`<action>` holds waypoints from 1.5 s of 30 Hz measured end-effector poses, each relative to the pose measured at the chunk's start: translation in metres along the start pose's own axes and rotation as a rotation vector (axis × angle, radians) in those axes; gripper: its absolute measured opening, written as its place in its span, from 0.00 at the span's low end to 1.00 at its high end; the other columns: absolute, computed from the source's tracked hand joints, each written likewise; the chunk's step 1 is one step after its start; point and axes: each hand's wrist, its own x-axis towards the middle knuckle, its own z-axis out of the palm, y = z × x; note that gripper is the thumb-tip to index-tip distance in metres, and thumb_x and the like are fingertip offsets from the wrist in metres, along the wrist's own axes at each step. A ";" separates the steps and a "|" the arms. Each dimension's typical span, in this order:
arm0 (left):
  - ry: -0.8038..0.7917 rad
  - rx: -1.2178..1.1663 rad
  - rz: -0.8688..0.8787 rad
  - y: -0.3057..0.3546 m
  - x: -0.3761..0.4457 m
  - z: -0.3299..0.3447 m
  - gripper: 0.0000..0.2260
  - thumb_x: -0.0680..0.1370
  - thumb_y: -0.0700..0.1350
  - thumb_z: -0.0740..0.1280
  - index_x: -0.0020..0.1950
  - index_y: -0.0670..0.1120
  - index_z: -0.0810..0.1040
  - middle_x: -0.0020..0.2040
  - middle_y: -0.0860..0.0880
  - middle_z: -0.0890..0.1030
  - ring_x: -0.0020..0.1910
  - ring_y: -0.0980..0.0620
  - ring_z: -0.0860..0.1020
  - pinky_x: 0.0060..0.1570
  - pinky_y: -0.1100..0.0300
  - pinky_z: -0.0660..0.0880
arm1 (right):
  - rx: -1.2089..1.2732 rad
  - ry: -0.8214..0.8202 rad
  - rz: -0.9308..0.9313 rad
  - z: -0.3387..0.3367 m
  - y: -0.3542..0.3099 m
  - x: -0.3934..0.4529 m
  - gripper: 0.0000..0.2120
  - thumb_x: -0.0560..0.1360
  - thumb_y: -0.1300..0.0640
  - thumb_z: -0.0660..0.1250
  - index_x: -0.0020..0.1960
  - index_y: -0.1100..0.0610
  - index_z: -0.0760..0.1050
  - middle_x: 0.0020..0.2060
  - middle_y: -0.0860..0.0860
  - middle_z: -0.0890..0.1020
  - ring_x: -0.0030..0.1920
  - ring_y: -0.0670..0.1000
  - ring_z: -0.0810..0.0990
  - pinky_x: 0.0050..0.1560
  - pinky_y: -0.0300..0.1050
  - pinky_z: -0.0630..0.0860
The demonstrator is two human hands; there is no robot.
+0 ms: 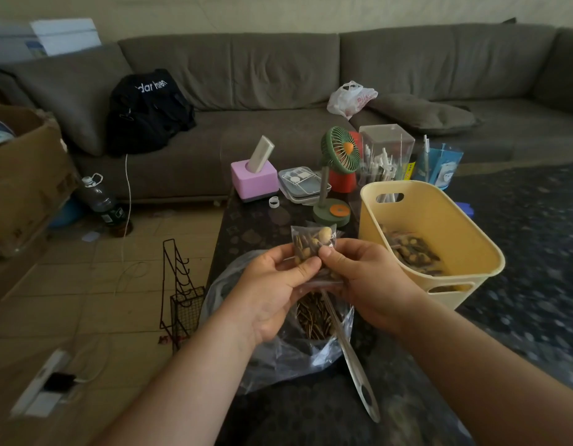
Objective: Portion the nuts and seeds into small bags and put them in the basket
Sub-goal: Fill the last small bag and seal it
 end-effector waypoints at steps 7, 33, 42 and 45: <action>0.039 0.103 -0.033 -0.002 -0.001 -0.003 0.19 0.76 0.32 0.74 0.66 0.43 0.82 0.56 0.43 0.88 0.50 0.51 0.87 0.44 0.62 0.82 | 0.049 0.010 0.003 0.000 -0.005 -0.001 0.14 0.84 0.58 0.65 0.63 0.67 0.79 0.56 0.64 0.86 0.57 0.61 0.86 0.54 0.50 0.84; -0.047 0.565 -0.017 -0.036 0.058 0.106 0.16 0.82 0.38 0.72 0.64 0.55 0.77 0.41 0.48 0.84 0.34 0.49 0.83 0.40 0.49 0.87 | -0.382 0.503 -0.179 -0.102 -0.101 -0.005 0.08 0.83 0.55 0.69 0.61 0.54 0.82 0.46 0.51 0.89 0.47 0.50 0.89 0.52 0.55 0.86; -0.017 0.819 0.273 -0.069 -0.006 0.100 0.37 0.78 0.40 0.74 0.82 0.63 0.64 0.36 0.48 0.79 0.33 0.50 0.84 0.36 0.54 0.84 | -1.264 0.629 -0.125 -0.103 -0.075 0.000 0.10 0.86 0.52 0.62 0.62 0.52 0.78 0.46 0.47 0.80 0.41 0.45 0.78 0.42 0.43 0.74; -0.035 0.798 0.288 -0.079 -0.023 0.100 0.43 0.77 0.41 0.74 0.85 0.65 0.55 0.36 0.49 0.79 0.34 0.51 0.83 0.41 0.50 0.85 | -1.288 0.700 -0.207 -0.100 -0.075 -0.002 0.12 0.86 0.53 0.60 0.68 0.54 0.76 0.48 0.47 0.78 0.46 0.48 0.78 0.51 0.47 0.78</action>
